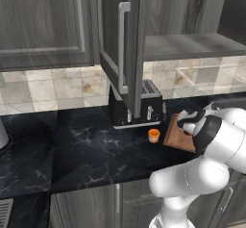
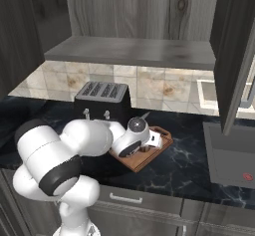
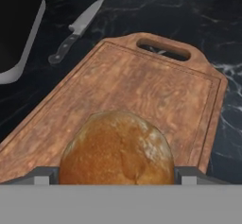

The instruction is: Pick the bread, place it on the cutting board, pick the jam, place it on the counter, and close the cabinet.

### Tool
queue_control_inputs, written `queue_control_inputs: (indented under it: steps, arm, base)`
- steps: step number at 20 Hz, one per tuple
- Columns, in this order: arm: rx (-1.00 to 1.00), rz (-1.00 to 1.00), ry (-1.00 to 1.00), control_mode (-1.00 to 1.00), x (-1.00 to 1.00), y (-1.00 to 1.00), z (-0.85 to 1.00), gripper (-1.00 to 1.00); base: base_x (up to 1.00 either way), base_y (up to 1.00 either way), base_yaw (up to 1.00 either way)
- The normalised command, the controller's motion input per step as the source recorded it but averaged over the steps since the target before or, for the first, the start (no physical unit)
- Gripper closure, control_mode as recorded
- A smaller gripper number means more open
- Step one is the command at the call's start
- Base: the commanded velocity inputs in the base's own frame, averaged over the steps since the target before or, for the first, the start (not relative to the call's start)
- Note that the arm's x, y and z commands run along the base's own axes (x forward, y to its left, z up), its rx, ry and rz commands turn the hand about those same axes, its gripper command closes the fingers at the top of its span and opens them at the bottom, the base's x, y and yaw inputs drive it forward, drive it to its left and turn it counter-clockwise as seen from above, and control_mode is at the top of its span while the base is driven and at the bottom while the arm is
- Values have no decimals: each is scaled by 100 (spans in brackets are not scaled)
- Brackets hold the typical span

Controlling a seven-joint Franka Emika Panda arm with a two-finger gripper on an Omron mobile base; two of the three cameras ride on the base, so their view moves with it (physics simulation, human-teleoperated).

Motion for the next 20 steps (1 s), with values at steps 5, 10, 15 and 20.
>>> queue_control_inputs:
  steps: [5, 10, 15, 20]
  arm:
    - [0, 0, 0, -100, 0, 0, 0, -100]
    - [0, 0, 0, -100, 0, 0, 0, -100]
    - [0, 0, -3, -100, -9, 0, 0, -100]
    - [0, 0, -8, -100, -16, 0, 0, -100]
  base:
    - [0, 0, 0]
    - [0, 0, 0]
    - [0, 0, 0]
    - [0, 0, 0]
